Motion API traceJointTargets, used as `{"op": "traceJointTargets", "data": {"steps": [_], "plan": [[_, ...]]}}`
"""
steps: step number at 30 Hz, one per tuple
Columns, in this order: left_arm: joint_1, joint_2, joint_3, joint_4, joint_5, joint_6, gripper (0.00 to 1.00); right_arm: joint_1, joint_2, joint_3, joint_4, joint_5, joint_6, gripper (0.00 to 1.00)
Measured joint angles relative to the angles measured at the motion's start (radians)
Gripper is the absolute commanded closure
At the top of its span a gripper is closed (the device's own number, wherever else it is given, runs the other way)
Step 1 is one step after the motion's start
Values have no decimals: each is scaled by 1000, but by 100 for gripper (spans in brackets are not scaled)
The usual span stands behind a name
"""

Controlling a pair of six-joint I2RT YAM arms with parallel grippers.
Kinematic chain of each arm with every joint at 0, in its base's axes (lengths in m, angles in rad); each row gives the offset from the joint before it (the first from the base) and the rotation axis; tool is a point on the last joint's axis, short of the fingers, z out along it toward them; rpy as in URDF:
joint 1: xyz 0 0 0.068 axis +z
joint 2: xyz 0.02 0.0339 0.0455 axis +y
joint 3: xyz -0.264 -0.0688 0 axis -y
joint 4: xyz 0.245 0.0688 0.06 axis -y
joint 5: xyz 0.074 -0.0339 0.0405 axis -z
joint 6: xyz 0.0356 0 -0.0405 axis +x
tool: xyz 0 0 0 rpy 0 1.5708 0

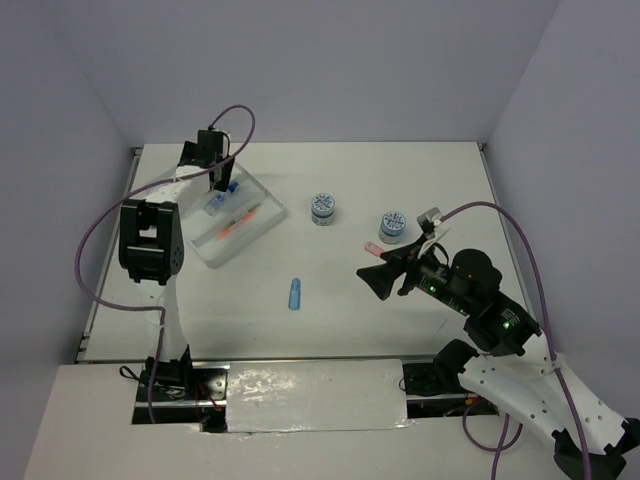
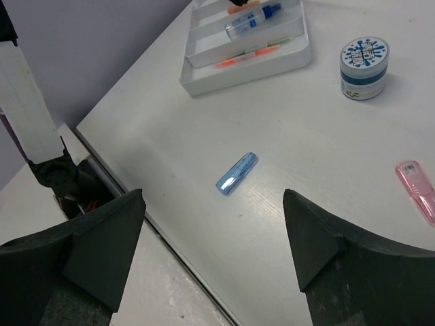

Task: Sort the stationery into containers
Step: Place the pen in the storage box, then pick up the pen from the center of the board.

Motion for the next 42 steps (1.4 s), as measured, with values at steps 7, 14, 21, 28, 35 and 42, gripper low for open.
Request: {"op": "traceJointTargets", "data": {"steps": [7, 14, 21, 28, 35, 42], "plan": [[-32, -319, 50, -179, 94, -367, 1, 0, 8, 55, -10, 17, -3, 11], [-353, -799, -288, -146, 142, -652, 1, 0, -18, 99, -71, 65, -3, 11], [-702, -768, -698, -168, 88, -909, 1, 0, -33, 135, -143, 108, -2, 11], [-879, -559, -665, -200, 8, -1038, 1, 0, -29, 111, -145, 88, 23, 11], [-925, -436, -633, -203, -41, -1124, 11, 0, -24, 81, -143, 82, 31, 11], [-924, -435, -634, -209, -80, -1171, 23, 0, -16, 79, -141, 79, 31, 11]]}}
